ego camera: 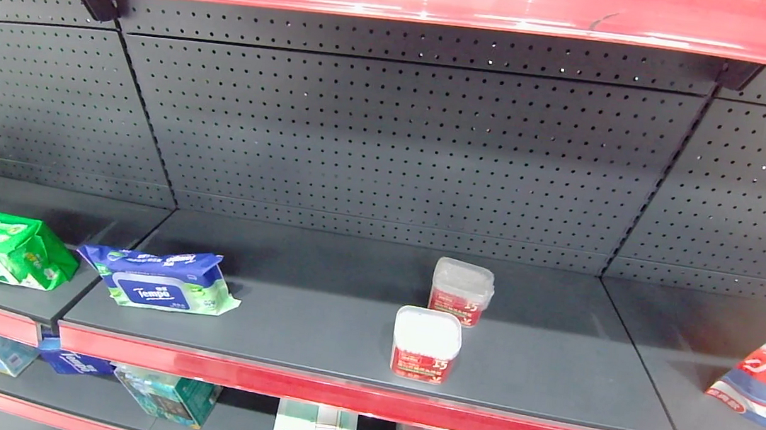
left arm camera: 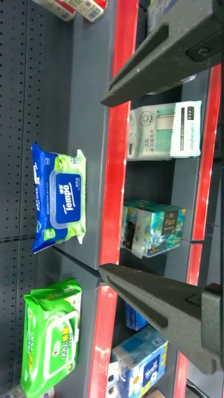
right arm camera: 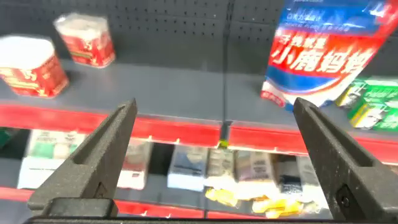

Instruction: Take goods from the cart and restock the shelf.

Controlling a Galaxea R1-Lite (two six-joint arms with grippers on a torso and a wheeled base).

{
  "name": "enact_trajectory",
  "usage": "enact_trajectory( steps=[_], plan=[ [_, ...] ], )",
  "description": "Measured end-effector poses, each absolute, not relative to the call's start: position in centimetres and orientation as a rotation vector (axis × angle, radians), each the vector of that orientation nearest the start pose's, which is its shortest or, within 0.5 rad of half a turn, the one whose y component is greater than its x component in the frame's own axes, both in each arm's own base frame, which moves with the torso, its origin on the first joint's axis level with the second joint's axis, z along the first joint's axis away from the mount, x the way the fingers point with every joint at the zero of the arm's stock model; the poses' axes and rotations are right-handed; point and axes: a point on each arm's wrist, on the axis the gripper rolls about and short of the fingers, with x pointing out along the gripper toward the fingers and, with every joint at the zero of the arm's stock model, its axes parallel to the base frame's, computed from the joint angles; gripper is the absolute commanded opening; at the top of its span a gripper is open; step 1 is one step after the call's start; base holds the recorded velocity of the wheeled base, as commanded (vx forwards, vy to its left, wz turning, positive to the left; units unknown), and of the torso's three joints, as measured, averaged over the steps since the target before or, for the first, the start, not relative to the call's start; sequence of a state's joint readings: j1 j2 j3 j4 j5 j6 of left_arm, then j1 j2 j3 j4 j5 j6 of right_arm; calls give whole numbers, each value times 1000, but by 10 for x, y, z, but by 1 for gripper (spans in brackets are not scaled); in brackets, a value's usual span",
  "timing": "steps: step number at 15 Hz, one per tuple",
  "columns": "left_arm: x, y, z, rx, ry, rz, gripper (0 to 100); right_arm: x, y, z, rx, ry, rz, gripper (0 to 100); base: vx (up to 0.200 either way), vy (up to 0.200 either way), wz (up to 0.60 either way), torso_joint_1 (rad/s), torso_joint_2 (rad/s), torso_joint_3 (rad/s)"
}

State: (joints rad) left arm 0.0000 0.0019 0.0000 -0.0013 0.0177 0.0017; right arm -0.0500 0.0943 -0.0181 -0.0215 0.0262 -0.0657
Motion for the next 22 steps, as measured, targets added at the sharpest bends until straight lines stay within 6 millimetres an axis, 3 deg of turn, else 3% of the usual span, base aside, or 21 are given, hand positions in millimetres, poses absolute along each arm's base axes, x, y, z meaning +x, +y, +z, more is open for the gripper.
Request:
enact_trajectory(
  steps=[10, 17, 22],
  plan=[
    [-23, 0, 76, 4, 1, 17, 100, -23, 0, 76, 5, 2, 12, 100, 0, 0, 0, 0, 0, 0],
    [-23, 0, 76, 5, 0, 17, 100, -23, 0, 76, 5, -2, 12, 100, 0, 0, -600, 6, 0, 0],
    [-23, 0, 76, 5, 0, 17, 100, -23, 0, 76, 4, -1, 11, 100, 0, 0, 0, 0, 0, 0]
  ],
)
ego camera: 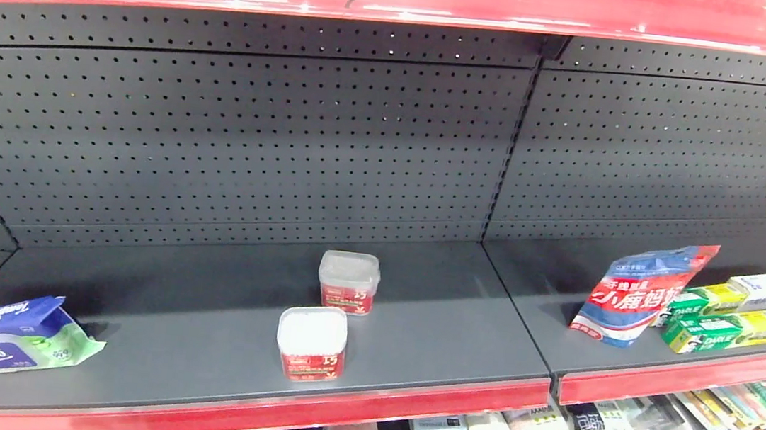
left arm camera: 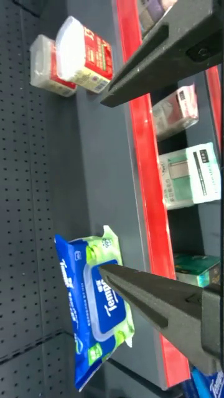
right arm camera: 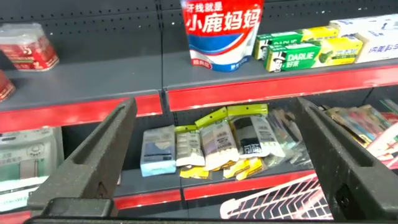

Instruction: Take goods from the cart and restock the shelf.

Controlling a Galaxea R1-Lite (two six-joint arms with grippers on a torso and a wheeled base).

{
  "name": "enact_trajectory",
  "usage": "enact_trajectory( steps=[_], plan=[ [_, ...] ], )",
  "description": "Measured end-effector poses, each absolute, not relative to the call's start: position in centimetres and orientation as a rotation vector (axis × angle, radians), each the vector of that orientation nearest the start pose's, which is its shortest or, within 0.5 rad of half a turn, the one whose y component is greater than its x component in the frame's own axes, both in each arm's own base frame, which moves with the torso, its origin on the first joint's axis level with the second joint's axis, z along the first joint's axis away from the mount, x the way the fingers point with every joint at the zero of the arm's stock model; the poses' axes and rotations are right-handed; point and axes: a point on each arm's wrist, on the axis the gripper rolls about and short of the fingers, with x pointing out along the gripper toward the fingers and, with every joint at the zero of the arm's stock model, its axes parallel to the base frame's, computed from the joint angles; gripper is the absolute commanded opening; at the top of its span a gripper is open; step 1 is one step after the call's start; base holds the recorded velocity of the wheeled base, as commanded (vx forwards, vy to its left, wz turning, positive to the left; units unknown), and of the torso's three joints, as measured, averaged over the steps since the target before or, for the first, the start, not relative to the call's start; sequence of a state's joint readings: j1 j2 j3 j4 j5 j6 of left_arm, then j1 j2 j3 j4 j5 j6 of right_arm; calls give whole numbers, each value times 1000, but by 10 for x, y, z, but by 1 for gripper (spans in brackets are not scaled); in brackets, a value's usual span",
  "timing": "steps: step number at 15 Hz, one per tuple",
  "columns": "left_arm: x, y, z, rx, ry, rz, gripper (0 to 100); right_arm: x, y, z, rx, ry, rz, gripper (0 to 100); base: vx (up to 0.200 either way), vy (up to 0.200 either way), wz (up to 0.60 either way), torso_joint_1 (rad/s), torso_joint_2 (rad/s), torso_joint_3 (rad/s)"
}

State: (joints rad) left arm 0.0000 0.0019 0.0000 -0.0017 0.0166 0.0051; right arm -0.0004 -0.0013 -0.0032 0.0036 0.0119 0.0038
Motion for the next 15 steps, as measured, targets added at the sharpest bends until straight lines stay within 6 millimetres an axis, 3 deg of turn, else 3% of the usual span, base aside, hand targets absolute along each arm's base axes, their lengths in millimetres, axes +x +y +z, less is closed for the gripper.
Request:
enact_trajectory(
  steps=[4, 6, 8, 11, 13, 15],
  plan=[
    [-23, 0, 80, 4, 3, 3, 100, -23, 0, 76, 3, -1, 12, 100, 0, 0, 0, 0, 0, 0],
    [-26, 0, 107, -38, -41, 12, 100, -23, 0, 76, 3, -1, 12, 100, 0, 0, 0, 0, 0, 0],
    [-20, 1, 152, -89, -46, 45, 100, -23, 0, 76, 3, -1, 12, 100, 0, 0, 0, 0, 0, 0],
    [31, 4, 197, -88, 139, 157, 100, -23, 0, 76, 3, -1, 12, 100, 0, 0, 0, 0, 0, 0],
    [68, 5, 202, -82, 272, 161, 100, -23, 0, 76, 3, -1, 12, 100, 0, 0, 0, 0, 0, 0],
    [91, 5, 200, -105, 345, 111, 100, -23, 0, 76, 3, -1, 12, 100, 0, 0, 0, 0, 0, 0]
  ],
)
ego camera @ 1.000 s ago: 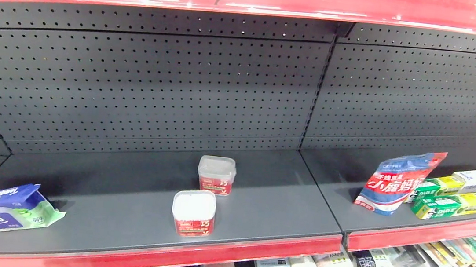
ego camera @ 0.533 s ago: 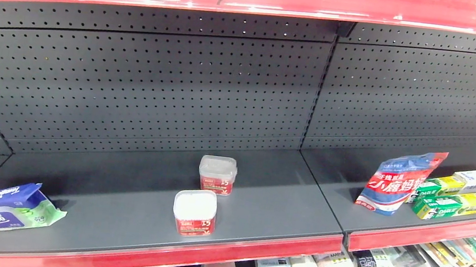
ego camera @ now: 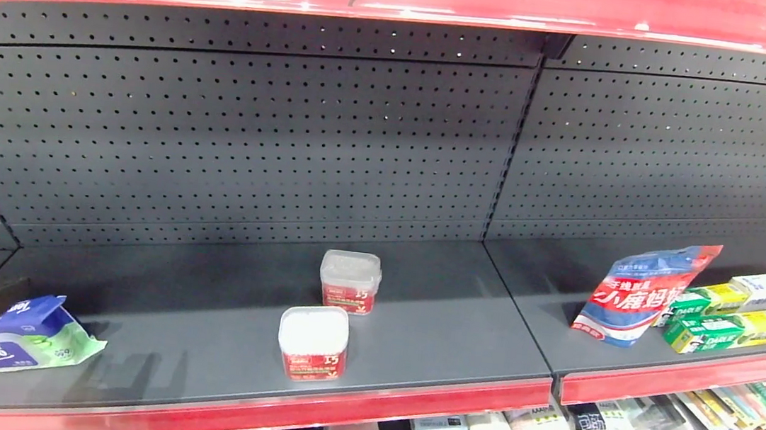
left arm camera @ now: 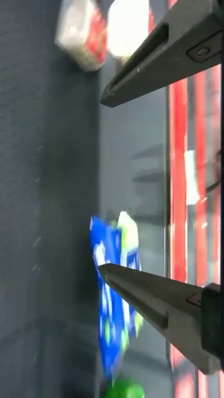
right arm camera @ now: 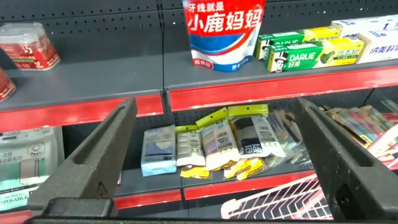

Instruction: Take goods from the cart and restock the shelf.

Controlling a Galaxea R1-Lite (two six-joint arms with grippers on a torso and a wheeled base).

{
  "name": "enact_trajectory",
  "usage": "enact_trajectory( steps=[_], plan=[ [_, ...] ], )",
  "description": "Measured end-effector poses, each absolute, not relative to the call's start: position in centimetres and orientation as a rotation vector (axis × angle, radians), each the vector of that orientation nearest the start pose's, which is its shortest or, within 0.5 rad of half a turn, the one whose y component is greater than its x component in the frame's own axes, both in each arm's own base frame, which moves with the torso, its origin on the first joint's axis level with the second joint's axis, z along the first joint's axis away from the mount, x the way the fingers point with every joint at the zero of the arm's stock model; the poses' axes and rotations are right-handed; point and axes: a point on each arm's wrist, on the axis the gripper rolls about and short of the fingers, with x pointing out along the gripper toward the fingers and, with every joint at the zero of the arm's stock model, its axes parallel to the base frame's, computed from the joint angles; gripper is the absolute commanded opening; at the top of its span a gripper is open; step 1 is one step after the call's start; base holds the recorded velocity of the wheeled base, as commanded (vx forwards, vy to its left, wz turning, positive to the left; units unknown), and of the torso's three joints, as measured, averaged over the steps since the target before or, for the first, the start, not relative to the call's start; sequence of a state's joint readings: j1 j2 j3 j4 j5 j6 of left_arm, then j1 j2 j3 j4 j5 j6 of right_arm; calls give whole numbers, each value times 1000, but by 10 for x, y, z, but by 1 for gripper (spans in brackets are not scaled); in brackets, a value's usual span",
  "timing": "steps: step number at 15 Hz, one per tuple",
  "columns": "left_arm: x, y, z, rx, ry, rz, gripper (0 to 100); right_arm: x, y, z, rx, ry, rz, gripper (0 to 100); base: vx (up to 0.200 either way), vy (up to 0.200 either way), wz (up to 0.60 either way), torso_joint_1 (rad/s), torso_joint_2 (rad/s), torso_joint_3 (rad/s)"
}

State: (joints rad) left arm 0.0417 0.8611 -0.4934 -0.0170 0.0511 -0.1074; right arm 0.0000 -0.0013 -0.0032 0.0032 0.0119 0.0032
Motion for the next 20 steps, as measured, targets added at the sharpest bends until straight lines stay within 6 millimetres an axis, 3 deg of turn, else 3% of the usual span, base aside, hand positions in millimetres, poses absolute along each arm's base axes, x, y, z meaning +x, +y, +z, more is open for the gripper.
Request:
enact_trajectory(
  steps=[6, 13, 16, 20],
  plan=[
    [114, 6, 186, -75, 476, 63, 100, -23, 0, 76, 3, -1, 12, 100, 0, 0, 0, 0, 0, 0],
    [122, 6, 179, -75, 525, 65, 100, -23, 0, 76, -2, -1, 14, 100, 0, 0, 0, 0, 0, 0],
    [124, 6, 178, -74, 535, 65, 100, -23, 0, 76, -3, -1, 14, 100, 0, 0, 600, -6, 2, 2],
    [126, 6, 177, -75, 546, 65, 100, -23, 0, 76, -3, -1, 15, 100, 0, 0, 0, 0, 0, 0]
  ],
)
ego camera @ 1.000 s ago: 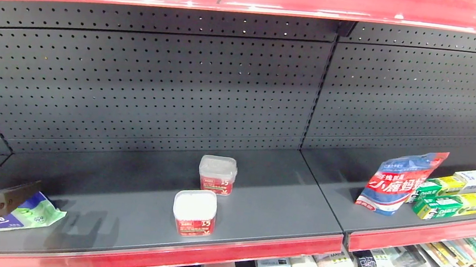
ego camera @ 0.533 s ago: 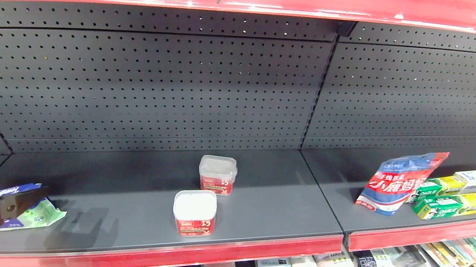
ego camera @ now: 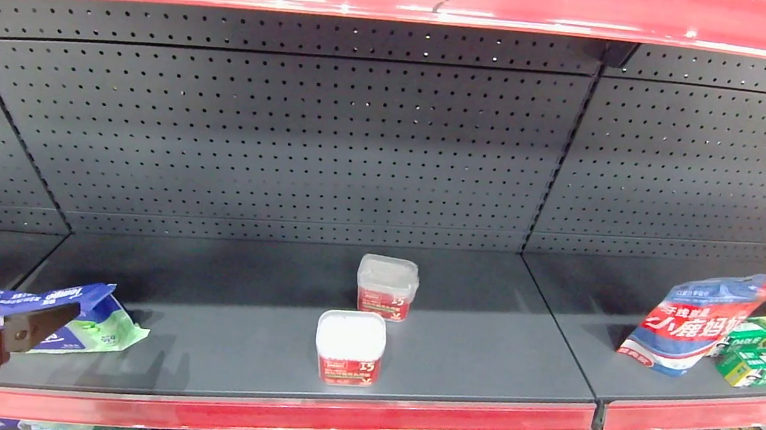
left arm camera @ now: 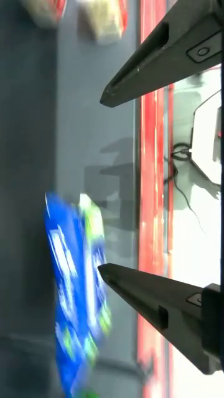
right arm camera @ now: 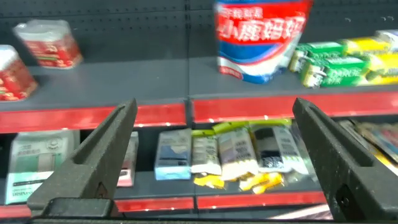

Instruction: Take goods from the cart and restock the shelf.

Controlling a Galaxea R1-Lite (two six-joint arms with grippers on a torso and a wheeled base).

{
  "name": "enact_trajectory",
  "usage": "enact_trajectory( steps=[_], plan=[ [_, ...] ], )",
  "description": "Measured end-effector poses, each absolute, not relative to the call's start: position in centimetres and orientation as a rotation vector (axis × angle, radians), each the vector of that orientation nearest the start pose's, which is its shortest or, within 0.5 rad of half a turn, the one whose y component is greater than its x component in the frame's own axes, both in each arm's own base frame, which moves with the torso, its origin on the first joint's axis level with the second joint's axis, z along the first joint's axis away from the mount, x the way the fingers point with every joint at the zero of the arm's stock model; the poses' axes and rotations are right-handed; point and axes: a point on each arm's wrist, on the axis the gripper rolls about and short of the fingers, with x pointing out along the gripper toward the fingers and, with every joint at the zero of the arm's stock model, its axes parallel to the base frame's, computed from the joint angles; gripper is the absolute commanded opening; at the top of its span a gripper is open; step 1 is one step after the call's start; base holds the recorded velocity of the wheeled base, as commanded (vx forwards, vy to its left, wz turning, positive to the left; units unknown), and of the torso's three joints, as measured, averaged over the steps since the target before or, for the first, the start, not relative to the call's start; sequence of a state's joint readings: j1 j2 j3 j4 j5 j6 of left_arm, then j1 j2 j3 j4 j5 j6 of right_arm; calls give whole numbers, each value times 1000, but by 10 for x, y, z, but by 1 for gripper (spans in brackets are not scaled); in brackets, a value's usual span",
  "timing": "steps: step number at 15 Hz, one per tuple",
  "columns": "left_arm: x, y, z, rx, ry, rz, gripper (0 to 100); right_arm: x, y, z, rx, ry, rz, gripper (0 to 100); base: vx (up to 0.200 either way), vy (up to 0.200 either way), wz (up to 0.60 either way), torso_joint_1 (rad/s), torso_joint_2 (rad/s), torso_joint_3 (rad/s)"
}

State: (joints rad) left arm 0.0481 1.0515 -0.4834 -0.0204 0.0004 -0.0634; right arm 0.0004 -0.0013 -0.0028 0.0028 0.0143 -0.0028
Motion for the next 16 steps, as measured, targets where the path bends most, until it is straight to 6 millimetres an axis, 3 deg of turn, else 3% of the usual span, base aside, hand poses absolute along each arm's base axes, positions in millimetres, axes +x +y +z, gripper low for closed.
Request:
enact_trajectory(
  steps=[9, 16],
  plan=[
    [134, -3, 167, -68, 638, -34, 100, -23, 0, 76, 3, -1, 13, 100, 0, 0, 0, 0, 0, 0],
    [157, -27, 146, 113, 778, -125, 100, -23, 0, 76, 3, -2, 14, 100, 0, 0, 0, 0, 0, 0]
  ],
)
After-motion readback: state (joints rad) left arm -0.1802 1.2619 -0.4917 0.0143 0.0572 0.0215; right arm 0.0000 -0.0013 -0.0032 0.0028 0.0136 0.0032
